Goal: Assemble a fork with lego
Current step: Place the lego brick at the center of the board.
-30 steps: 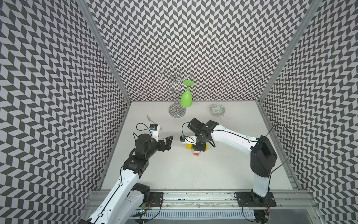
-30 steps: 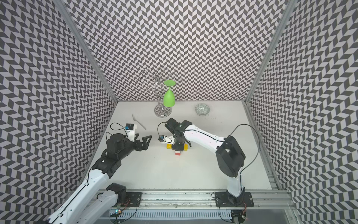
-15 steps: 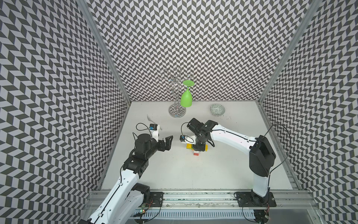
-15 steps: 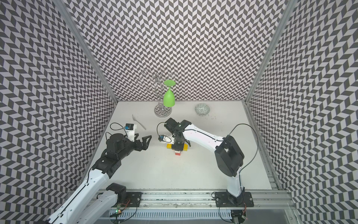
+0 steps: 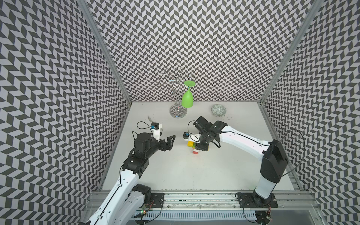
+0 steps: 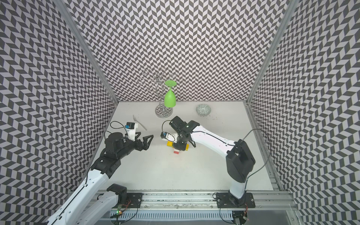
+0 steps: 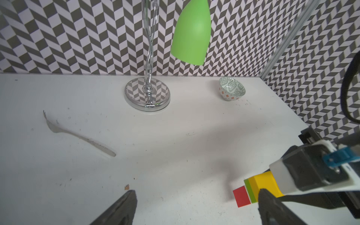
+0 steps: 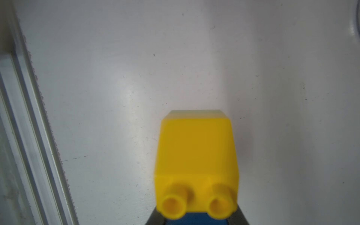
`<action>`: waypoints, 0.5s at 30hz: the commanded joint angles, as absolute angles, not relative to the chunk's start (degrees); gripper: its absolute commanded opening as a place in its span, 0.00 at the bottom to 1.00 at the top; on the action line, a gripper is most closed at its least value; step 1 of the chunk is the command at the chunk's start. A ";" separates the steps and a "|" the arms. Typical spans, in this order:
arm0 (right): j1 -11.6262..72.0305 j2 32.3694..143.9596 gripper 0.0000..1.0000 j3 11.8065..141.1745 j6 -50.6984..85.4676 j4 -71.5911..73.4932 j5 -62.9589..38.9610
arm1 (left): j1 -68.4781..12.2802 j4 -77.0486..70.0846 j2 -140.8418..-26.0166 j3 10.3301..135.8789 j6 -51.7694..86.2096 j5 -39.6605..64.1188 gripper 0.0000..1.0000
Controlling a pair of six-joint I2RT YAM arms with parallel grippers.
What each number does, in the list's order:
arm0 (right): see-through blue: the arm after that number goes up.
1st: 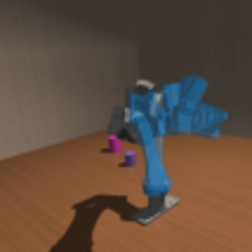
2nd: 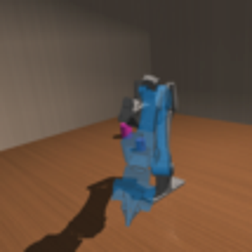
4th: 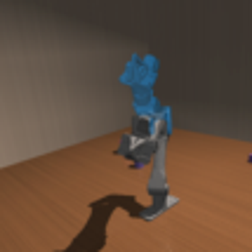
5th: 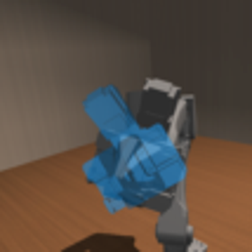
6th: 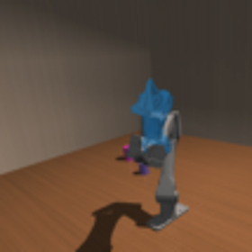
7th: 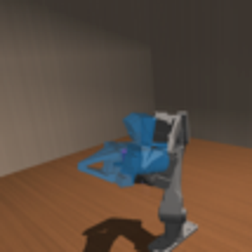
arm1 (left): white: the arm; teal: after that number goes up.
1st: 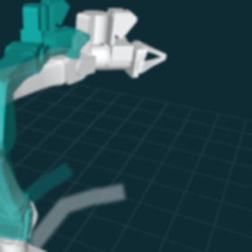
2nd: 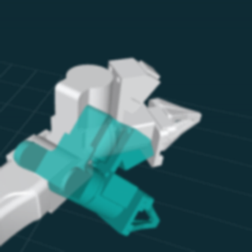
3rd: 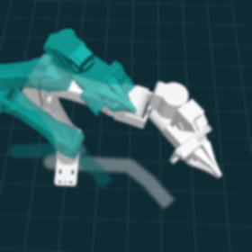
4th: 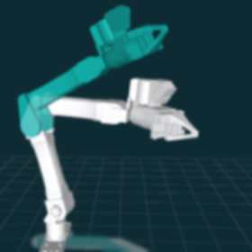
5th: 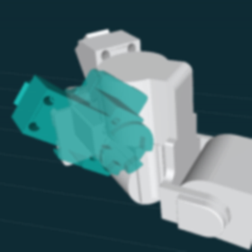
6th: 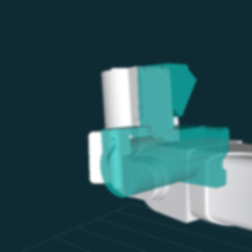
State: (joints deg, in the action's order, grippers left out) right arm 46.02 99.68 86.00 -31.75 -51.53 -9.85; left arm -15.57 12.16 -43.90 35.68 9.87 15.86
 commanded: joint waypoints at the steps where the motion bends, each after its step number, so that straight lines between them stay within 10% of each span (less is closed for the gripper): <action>1: 43.29 94.04 0.00 85.41 -26.71 -44.94 -16.32 | -15.29 13.50 -43.40 39.21 7.47 21.71 0.99; 15: 31.73 81.06 0.00 64.84 -4.66 -25.62 -42.89 | -18.44 14.06 -42.80 40.96 2.28 37.80 0.98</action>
